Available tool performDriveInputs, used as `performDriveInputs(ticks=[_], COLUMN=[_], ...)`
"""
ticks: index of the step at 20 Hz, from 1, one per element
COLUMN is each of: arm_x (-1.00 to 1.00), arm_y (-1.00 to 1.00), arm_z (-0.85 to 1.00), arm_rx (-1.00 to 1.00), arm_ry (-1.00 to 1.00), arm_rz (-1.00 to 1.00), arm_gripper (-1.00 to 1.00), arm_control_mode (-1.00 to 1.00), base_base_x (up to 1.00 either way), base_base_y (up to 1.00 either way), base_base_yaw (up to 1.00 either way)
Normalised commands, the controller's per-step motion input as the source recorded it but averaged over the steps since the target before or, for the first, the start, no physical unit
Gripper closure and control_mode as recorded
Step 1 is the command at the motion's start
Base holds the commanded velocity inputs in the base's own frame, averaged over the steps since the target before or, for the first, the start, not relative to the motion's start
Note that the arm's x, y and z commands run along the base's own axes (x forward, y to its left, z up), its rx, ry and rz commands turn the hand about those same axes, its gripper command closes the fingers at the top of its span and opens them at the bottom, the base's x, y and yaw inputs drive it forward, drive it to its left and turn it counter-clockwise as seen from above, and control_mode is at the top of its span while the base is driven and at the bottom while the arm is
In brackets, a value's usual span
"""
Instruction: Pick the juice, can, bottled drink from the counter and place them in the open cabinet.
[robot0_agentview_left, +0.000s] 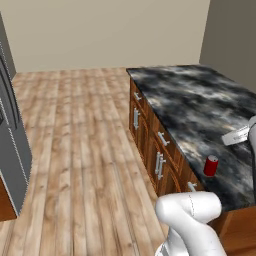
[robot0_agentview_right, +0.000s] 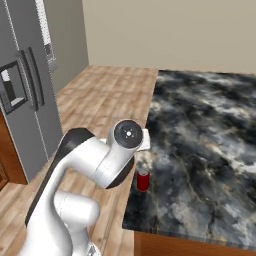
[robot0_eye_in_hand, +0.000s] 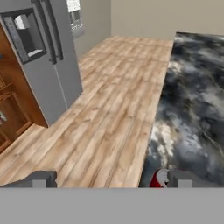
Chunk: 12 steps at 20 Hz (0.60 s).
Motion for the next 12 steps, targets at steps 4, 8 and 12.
performDriveInputs(ticks=[4,8,12], arm_x=[0.01,0.08,0.18], arm_y=[-0.51,-0.46,-0.37], arm_z=[0.07,0.11,0.00], arm_rx=[0.00,0.00,0.00], arm_ry=[-0.12,0.01,0.01], arm_rz=[0.21,0.24,0.26], arm_gripper=[-1.00,-1.00,-1.00], arm_control_mode=[-1.00,-1.00,-1.00], base_base_x=[0.00,0.00,0.00], base_base_y=[0.00,0.00,0.00], base_base_yaw=[0.00,0.00,0.00])
